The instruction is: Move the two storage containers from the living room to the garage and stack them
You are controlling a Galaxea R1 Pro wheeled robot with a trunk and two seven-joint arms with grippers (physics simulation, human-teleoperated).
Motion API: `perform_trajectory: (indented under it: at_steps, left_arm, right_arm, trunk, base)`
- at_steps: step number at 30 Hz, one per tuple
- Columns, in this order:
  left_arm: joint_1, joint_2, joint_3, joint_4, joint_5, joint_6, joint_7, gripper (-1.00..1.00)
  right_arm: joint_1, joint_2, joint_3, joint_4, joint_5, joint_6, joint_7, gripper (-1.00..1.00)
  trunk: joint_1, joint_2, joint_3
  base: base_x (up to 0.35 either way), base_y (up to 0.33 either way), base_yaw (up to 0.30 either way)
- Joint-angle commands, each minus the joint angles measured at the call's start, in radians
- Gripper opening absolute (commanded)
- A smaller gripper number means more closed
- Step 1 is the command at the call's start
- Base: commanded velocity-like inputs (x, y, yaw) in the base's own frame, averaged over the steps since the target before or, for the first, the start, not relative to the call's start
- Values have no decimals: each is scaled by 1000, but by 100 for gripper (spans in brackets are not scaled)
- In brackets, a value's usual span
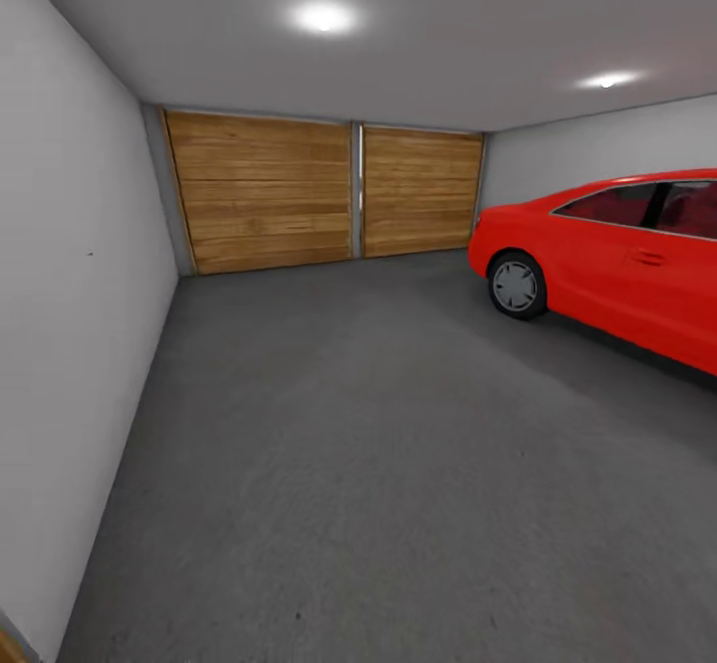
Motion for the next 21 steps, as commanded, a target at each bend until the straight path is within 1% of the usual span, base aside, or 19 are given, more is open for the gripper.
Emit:
perform_trajectory:
  at_steps: [1,21]
  left_arm:
    - [0,0,2,0,4,-2,0,100]
    - [0,-2,3,0,4,-2,0,100]
  right_arm:
    - [0,0,3,0,5,-2,-1,100]
    - [0,-3,3,0,5,-2,-1,100]
  trunk:
    - [0,0,0]
    - [0,0,9]
  base:
    - [0,0,259]
    - [0,0,263]
